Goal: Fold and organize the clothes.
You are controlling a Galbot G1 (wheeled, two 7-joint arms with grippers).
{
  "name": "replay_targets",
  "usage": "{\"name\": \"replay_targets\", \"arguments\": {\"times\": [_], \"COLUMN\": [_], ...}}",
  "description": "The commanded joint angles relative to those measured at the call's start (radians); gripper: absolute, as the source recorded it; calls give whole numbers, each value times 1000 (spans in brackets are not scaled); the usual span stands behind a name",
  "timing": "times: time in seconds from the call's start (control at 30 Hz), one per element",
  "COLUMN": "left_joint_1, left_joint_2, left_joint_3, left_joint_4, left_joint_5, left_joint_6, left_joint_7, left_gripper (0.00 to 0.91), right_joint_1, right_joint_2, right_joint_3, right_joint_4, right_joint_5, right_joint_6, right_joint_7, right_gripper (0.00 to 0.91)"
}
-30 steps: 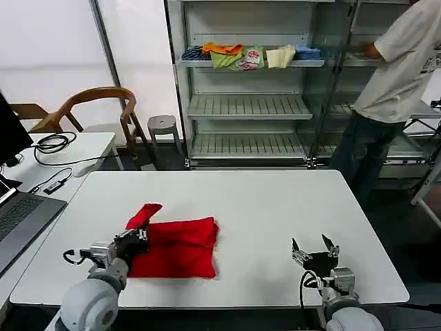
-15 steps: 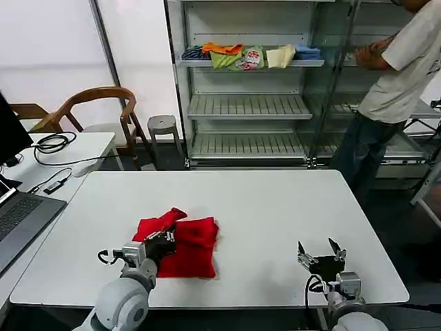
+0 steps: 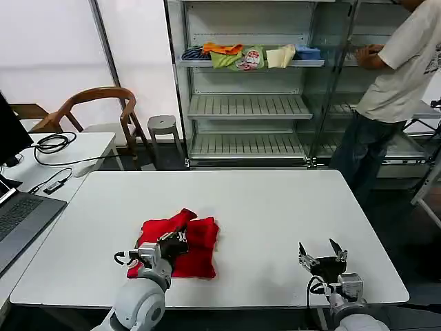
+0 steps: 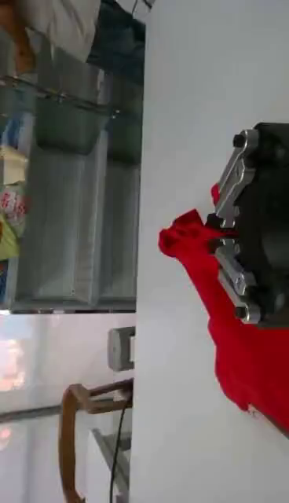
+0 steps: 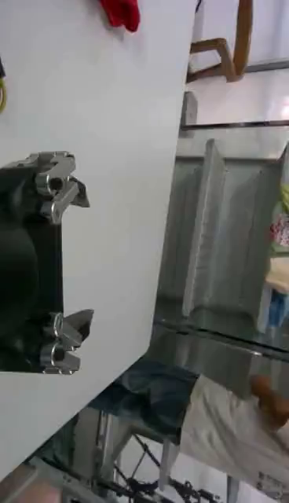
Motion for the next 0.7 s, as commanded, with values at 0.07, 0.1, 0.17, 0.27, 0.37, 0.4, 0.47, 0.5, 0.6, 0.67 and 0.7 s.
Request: {"name": "replay_targets", "arguments": {"times": [0.07, 0.1, 0.17, 0.27, 0.37, 0.4, 0.47, 0.5, 0.6, 0.67, 0.7], "left_joint_1": [1, 1, 1, -2, -17, -21, -34, -37, -33, -25, -24], "left_joint_2": [-49, -58, -67, -86, -119, -128, -148, -156, -163, -159, -156], "left_joint_3": [19, 20, 20, 20, 19, 21, 26, 27, 28, 21, 15], "left_joint_4": [1, 4, 8, 12, 17, 26, 46, 49, 41, 13, 0], "left_joint_5": [15, 15, 16, -11, -92, -94, -96, -98, -100, -99, -99], "left_joint_6": [-2, -2, 1, -13, -56, -66, -94, -95, -113, -125, -128], "left_joint_7": [-10, -13, -16, -16, -16, -14, -3, 2, 16, 31, 36], "left_gripper": [40, 907, 907, 907, 907, 907, 907, 907, 907, 907, 907], "right_joint_1": [-8, -10, -13, -18, -25, -29, -37, -40, -45, -44, -43], "right_joint_2": [-9, -11, -15, -18, -16, -17, -19, -21, -27, -27, -26], "right_joint_3": [7, 8, 11, 16, 17, 17, 21, 23, 30, 30, 28], "right_joint_4": [5, 6, 8, 9, 11, 12, 14, 14, 13, 13, 13], "right_joint_5": [6, 7, 12, 16, 17, 17, 17, 18, 24, 24, 26], "right_joint_6": [3, 4, 4, 8, 9, 10, 12, 13, 17, 20, 21], "right_joint_7": [-2, -2, -3, -4, -5, -5, -6, -7, -7, -8, -8], "right_gripper": [907, 907, 907, 907, 907, 907, 907, 907, 907, 907, 907]}}
